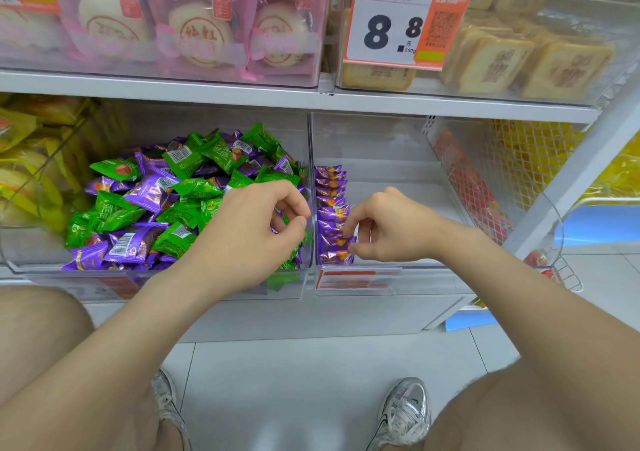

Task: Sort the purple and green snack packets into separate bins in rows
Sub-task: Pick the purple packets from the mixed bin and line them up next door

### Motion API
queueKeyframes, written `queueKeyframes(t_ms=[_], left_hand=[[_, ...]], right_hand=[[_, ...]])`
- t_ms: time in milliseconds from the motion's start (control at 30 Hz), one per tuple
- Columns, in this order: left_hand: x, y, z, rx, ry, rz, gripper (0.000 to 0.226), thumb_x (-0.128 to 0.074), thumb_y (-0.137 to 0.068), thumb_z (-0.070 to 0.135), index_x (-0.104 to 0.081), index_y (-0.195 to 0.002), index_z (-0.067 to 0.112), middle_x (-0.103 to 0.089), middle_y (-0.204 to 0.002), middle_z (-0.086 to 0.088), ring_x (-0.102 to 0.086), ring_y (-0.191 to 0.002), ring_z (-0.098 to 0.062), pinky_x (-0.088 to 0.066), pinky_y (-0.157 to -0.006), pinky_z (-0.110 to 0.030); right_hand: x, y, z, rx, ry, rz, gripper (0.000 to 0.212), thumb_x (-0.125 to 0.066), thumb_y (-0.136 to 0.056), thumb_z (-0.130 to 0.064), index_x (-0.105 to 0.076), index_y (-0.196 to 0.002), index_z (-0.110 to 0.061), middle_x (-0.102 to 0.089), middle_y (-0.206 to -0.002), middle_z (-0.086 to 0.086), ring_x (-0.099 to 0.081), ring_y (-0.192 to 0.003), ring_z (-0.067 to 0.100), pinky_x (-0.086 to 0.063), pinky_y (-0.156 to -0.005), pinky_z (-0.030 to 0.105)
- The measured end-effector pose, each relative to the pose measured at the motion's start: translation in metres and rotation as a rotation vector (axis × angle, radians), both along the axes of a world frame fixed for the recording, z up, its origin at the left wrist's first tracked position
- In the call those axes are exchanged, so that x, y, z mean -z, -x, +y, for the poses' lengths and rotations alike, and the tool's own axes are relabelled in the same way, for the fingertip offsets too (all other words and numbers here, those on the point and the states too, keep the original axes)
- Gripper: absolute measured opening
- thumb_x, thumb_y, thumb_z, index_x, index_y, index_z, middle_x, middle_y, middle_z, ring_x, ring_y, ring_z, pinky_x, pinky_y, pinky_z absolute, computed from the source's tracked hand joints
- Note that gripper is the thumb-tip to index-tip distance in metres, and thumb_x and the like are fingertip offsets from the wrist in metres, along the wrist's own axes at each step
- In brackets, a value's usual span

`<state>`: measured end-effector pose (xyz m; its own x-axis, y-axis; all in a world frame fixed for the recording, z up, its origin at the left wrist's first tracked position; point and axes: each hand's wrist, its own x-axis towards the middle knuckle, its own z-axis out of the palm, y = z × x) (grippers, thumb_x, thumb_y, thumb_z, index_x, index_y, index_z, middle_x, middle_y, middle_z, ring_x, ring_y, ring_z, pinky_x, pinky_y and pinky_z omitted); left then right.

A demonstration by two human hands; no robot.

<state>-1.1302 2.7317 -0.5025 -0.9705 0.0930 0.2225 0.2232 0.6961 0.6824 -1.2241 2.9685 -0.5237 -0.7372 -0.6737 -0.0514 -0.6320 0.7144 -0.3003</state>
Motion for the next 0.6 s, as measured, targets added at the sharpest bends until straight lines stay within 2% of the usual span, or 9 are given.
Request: queueKeyframes(t_ms=[200, 300, 367, 400, 467, 533, 600], left_hand=[[-0.001, -0.001, -0.001, -0.001, 0.013, -0.019, 0.014, -0.070, -0.093, 0.017, -0.070, -0.091, 0.031, -0.068, -0.081, 0.015, -0.068, -0.072, -0.006, -0.052, -0.063, -0.019], [-0.003, -0.001, -0.004, -0.006, 0.014, -0.032, 0.014, -0.070, -0.092, 0.018, -0.070, -0.090, 0.031, -0.069, -0.081, 0.013, -0.067, -0.073, -0.007, -0.051, -0.063, -0.017], [-0.005, -0.002, -0.010, -0.039, 0.040, -0.025, 0.012, -0.070, -0.091, 0.019, -0.070, -0.088, 0.031, -0.069, -0.078, 0.012, -0.065, -0.073, -0.006, -0.048, -0.062, -0.014], [-0.006, -0.002, -0.015, -0.070, 0.064, -0.024, 0.011, -0.070, -0.090, 0.020, -0.069, -0.087, 0.031, -0.069, -0.076, 0.011, -0.064, -0.072, -0.006, -0.048, -0.063, -0.016], [-0.008, -0.001, -0.030, -0.159, 0.156, -0.024, 0.007, -0.070, -0.090, 0.025, -0.067, -0.088, 0.031, -0.066, -0.077, 0.009, -0.061, -0.074, -0.007, -0.051, -0.071, -0.031], [-0.009, -0.002, -0.049, -0.257, 0.296, -0.053, 0.009, -0.071, -0.091, 0.032, -0.063, -0.094, 0.033, -0.058, -0.090, 0.006, -0.058, -0.088, -0.018, -0.047, -0.078, -0.038], [-0.011, -0.004, -0.070, -0.347, 0.426, -0.165, 0.022, -0.074, -0.090, 0.038, -0.058, -0.103, 0.031, -0.050, -0.103, 0.000, -0.055, -0.102, -0.030, -0.046, -0.088, -0.043]], right_hand=[[-0.002, -0.005, -0.003, -0.015, -0.007, 0.008, 0.013, -0.079, -0.082, -0.032, -0.079, -0.094, -0.028, -0.071, -0.066, -0.014, -0.066, -0.068, 0.004, -0.038, -0.066, 0.004], [-0.005, -0.009, -0.006, 0.006, 0.031, 0.027, 0.009, -0.073, -0.089, -0.033, -0.079, -0.090, -0.026, -0.068, -0.064, -0.014, -0.064, -0.066, 0.003, -0.045, -0.069, 0.016], [-0.011, -0.013, -0.012, 0.053, 0.104, 0.065, 0.014, -0.065, -0.093, -0.026, -0.077, -0.087, -0.024, -0.065, -0.061, -0.014, -0.061, -0.062, 0.005, -0.044, -0.066, 0.022], [-0.015, -0.017, -0.016, 0.088, 0.158, 0.080, 0.017, -0.061, -0.094, -0.022, -0.076, -0.086, -0.022, -0.063, -0.059, -0.014, -0.058, -0.059, 0.007, -0.041, -0.063, 0.023], [-0.023, -0.027, -0.027, 0.163, 0.306, 0.100, 0.022, -0.052, -0.090, -0.018, -0.072, -0.082, -0.021, -0.060, -0.057, -0.018, -0.054, -0.056, 0.009, -0.038, -0.059, 0.020], [-0.029, -0.041, -0.043, 0.216, 0.474, 0.133, 0.023, -0.046, -0.085, -0.017, -0.067, -0.077, -0.020, -0.057, -0.057, -0.018, -0.052, -0.054, 0.009, -0.035, -0.055, 0.017], [-0.032, -0.054, -0.064, 0.197, 0.562, 0.194, 0.019, -0.050, -0.084, -0.012, -0.067, -0.078, -0.019, -0.058, -0.061, -0.015, -0.053, -0.059, 0.007, -0.036, -0.058, 0.015]])
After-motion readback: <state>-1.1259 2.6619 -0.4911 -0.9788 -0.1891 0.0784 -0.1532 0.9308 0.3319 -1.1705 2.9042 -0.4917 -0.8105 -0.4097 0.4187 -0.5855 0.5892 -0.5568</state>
